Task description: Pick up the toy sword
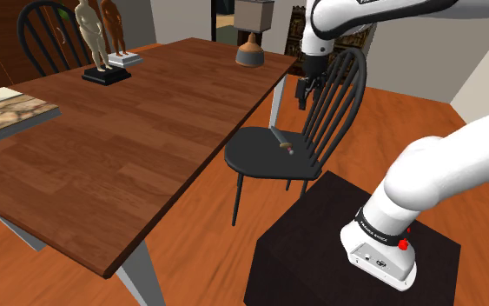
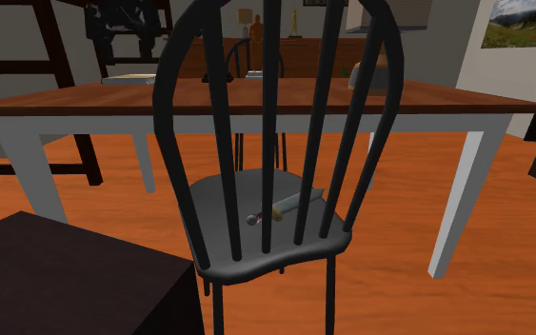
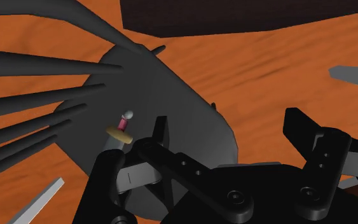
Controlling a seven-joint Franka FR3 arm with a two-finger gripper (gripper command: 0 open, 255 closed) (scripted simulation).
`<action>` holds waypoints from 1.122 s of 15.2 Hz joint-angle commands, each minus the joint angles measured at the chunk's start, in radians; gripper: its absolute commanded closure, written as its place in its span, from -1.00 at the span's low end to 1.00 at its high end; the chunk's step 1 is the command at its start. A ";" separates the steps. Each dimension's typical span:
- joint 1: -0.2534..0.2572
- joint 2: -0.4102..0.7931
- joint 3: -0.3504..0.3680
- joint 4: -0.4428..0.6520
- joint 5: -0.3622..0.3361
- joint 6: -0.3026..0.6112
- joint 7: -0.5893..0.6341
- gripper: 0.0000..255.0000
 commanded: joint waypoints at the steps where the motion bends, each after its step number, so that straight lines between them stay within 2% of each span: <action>1: -0.011 0.063 -0.024 0.007 0.001 0.057 -0.007 -1.00; 9: -0.047 0.345 -0.112 0.095 0.045 0.248 -0.057 -1.00; 17: -0.094 0.651 -0.168 0.257 0.161 0.371 -0.139 -1.00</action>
